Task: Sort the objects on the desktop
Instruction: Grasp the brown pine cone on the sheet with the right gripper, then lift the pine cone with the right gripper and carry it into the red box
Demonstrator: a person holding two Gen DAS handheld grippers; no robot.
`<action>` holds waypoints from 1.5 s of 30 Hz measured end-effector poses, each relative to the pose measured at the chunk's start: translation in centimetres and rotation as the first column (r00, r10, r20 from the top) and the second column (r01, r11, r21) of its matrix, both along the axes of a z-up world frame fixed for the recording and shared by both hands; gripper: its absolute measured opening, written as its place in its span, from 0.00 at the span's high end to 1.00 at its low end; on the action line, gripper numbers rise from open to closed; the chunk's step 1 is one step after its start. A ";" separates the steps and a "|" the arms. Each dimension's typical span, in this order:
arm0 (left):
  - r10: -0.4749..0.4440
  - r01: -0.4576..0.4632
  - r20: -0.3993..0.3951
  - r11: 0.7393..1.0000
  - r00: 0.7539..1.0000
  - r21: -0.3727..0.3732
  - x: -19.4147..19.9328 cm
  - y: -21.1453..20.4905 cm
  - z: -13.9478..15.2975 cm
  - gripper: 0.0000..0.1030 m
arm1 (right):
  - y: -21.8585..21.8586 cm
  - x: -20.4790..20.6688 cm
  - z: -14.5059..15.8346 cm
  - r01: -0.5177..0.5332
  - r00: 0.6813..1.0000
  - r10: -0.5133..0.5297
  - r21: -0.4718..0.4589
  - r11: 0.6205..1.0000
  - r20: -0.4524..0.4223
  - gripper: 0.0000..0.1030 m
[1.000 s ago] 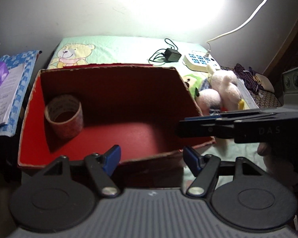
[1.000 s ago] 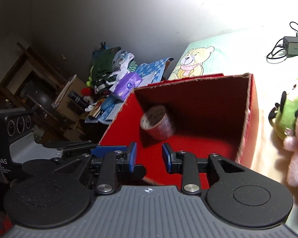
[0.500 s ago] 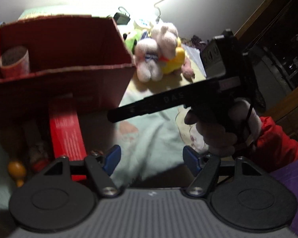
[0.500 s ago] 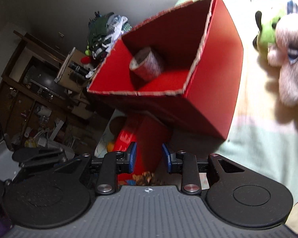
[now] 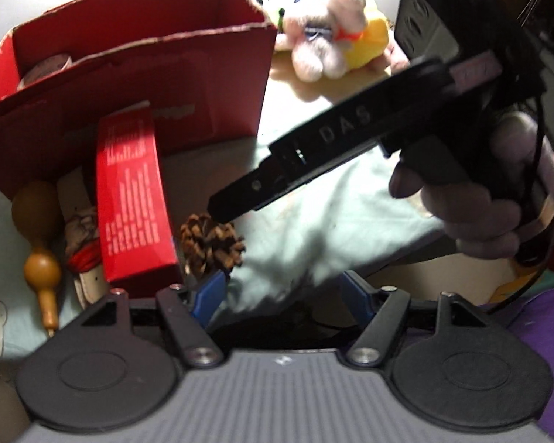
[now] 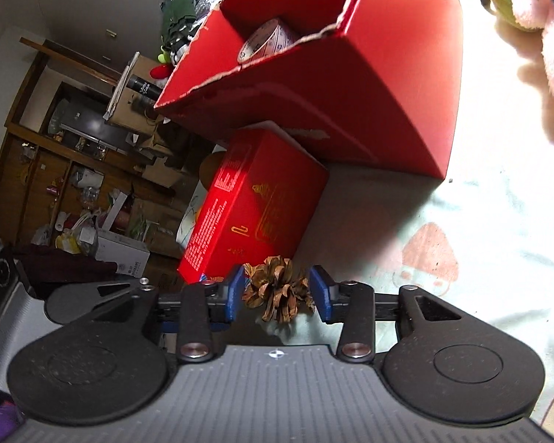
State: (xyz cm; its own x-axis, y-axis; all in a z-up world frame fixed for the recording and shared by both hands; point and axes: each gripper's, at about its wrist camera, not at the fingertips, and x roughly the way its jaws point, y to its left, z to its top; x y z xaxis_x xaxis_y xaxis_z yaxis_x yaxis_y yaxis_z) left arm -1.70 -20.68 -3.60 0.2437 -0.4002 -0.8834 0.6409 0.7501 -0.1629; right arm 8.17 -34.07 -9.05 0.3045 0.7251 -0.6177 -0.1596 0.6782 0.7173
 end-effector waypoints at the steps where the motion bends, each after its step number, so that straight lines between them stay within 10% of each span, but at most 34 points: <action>1: 0.006 -0.006 0.003 1.000 1.000 0.013 -0.1 0.0 -0.3 0.30 | 0.1 0.1 -0.1 -0.001 1.000 0.001 -0.001 1.000 -0.002 0.57; 16: 0.125 -0.134 0.094 0.986 0.988 0.099 0.2 -0.2 -4.4 0.31 | -0.2 0.1 -2.2 0.012 0.998 -0.008 0.068 0.998 -0.060 0.57; 40: -0.086 0.052 0.194 0.984 0.977 0.170 -2.3 -2.2 -4.1 0.26 | -6.3 -3.3 -2.3 0.129 0.984 -0.116 0.089 0.988 -0.136 0.60; 45: -0.099 0.065 0.176 0.980 0.979 0.189 -2.1 -2.3 -4.6 0.52 | -6.8 -3.5 -2.4 0.126 0.983 -0.113 0.084 0.988 -0.144 0.60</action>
